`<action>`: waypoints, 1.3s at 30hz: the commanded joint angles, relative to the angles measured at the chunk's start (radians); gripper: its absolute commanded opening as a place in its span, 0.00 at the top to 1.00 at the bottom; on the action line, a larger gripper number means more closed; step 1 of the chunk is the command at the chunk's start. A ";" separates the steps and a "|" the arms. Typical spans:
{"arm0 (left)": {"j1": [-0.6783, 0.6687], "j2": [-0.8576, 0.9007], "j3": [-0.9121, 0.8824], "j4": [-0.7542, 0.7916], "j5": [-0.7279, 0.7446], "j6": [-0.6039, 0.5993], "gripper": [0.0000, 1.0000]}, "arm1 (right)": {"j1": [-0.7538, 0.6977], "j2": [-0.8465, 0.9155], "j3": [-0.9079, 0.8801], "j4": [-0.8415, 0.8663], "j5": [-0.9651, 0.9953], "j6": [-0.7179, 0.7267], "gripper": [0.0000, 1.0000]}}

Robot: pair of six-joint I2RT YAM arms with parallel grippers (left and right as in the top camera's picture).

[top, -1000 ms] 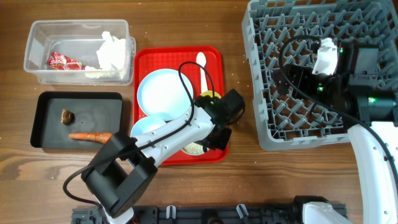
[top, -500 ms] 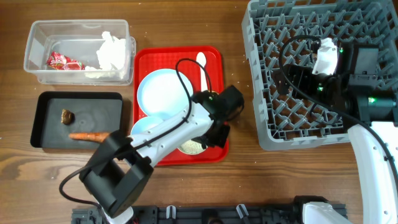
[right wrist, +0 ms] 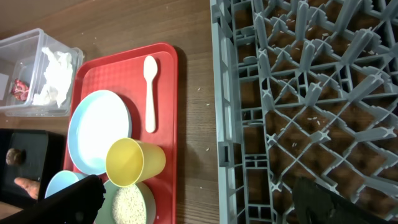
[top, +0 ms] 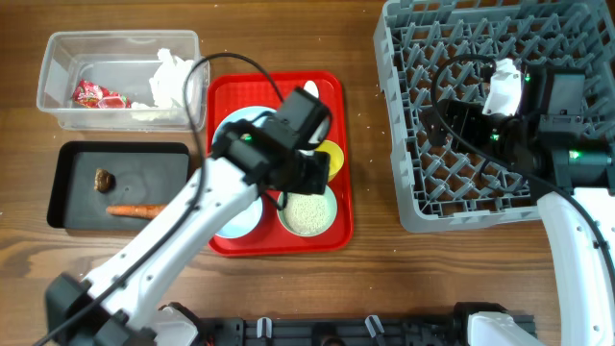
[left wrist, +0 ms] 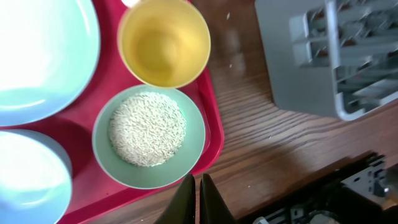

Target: Sort waste into correct bins and load items into the dishwasher rack

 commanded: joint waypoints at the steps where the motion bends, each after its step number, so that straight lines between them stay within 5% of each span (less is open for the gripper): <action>1: 0.005 -0.027 0.018 -0.014 0.018 0.053 0.76 | 0.002 0.006 0.010 0.005 0.010 -0.013 0.00; 2: -0.009 -0.010 0.013 -0.023 0.013 0.070 0.60 | 0.002 0.006 0.010 0.006 0.010 -0.013 0.00; 4: -0.035 0.035 0.012 -0.050 -0.016 0.091 0.47 | 0.002 0.006 0.010 0.006 0.010 -0.013 0.00; 8: -0.102 0.190 0.011 -0.071 -0.087 0.103 0.46 | 0.002 0.006 0.010 0.006 0.010 -0.010 0.00; 19: -0.203 0.455 0.011 -0.035 -0.129 0.145 0.64 | 0.002 0.006 0.010 0.000 0.010 -0.010 0.00; 23: -0.203 0.457 -0.014 0.011 -0.128 0.140 0.96 | 0.002 0.006 0.010 0.000 0.010 -0.010 0.00; 39: -0.156 0.262 0.156 -0.161 -0.115 0.080 0.96 | 0.002 0.006 0.010 -0.001 0.010 -0.011 0.00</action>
